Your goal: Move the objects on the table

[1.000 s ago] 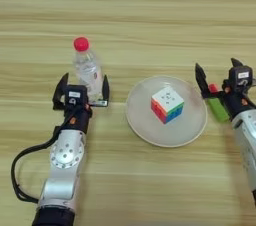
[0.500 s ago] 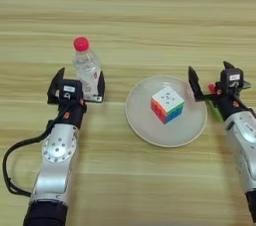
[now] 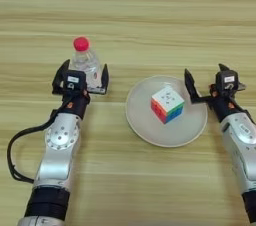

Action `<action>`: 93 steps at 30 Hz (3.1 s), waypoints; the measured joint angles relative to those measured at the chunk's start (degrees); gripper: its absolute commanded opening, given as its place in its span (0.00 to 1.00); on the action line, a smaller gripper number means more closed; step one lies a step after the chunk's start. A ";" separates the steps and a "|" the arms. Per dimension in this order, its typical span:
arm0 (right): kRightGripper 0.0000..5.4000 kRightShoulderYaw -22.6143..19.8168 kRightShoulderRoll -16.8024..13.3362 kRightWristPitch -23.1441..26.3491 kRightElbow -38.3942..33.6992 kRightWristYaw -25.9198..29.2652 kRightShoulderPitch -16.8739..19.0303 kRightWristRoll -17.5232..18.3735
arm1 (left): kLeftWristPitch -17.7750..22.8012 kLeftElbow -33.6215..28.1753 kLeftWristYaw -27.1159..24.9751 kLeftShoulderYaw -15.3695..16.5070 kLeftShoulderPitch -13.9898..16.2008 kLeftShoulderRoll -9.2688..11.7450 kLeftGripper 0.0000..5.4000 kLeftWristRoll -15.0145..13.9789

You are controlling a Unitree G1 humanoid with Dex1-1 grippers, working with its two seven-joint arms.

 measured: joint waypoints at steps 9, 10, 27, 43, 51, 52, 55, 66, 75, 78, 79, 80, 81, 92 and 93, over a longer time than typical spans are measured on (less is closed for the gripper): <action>1.00 0.00 0.00 -0.01 0.09 0.09 -0.01 0.01 | 0.08 1.82 0.09 -0.08 -3.13 -0.60 1.00 -0.83; 1.00 0.00 0.00 -0.01 0.10 0.11 -0.01 0.00 | 0.08 2.07 0.11 -0.07 -3.24 -0.60 1.00 -0.84; 1.00 0.00 -0.02 -0.01 0.45 0.27 -0.01 0.02 | 0.06 4.39 1.19 1.19 -4.41 -0.76 1.00 -1.06; 1.00 0.00 -0.03 -0.01 0.62 0.31 -0.01 0.02 | -0.46 6.97 1.41 1.61 -6.26 -1.30 1.00 -1.06; 1.00 0.01 -0.02 -0.01 0.64 0.30 -0.01 0.01 | -1.02 7.38 1.31 1.83 -6.39 -1.30 0.89 -1.14; 1.00 0.01 -0.02 -0.01 0.64 0.30 -0.01 0.01 | -1.02 7.38 1.28 1.87 -6.39 -1.30 0.87 -1.17; 1.00 0.01 -0.02 -0.01 0.64 0.31 -0.01 0.02 | -1.04 7.35 1.11 2.09 -6.38 -1.30 0.82 -1.23; 1.00 0.02 -0.02 -0.02 1.06 0.31 -0.01 0.00 | -1.06 7.00 1.03 2.31 -6.38 -1.30 0.64 -1.27; 1.00 0.27 -0.01 -0.10 1.08 0.30 -0.01 -0.07 | -0.84 5.93 0.88 2.34 -5.89 -1.28 0.59 -1.31; 1.00 0.35 -0.01 -0.12 1.08 0.30 -0.01 -0.09 | -0.30 4.65 0.78 2.32 -5.16 -1.28 0.59 -1.33; 1.00 0.38 -0.01 -0.14 1.08 0.30 -0.01 -0.10 | 0.05 4.00 0.72 2.32 -4.83 -1.28 0.59 -1.35; 1.00 0.40 -0.01 -0.15 1.07 0.30 -0.01 -0.10 | 0.31 3.60 0.69 2.31 -4.66 -1.28 0.59 -1.36; 1.00 0.45 -0.01 -0.17 1.07 0.30 -0.01 -0.10 | 0.70 2.77 0.61 2.30 -4.35 -1.28 0.59 -1.45; 1.00 1.75 -0.04 -1.05 -0.05 0.64 0.10 -0.30 | 4.06 -4.36 0.07 2.08 -3.16 -1.28 0.59 -1.55; 1.00 2.23 -0.07 -1.43 -0.46 0.77 0.24 -0.37 | 4.47 -5.05 -0.02 2.04 -2.91 -1.28 0.59 -1.60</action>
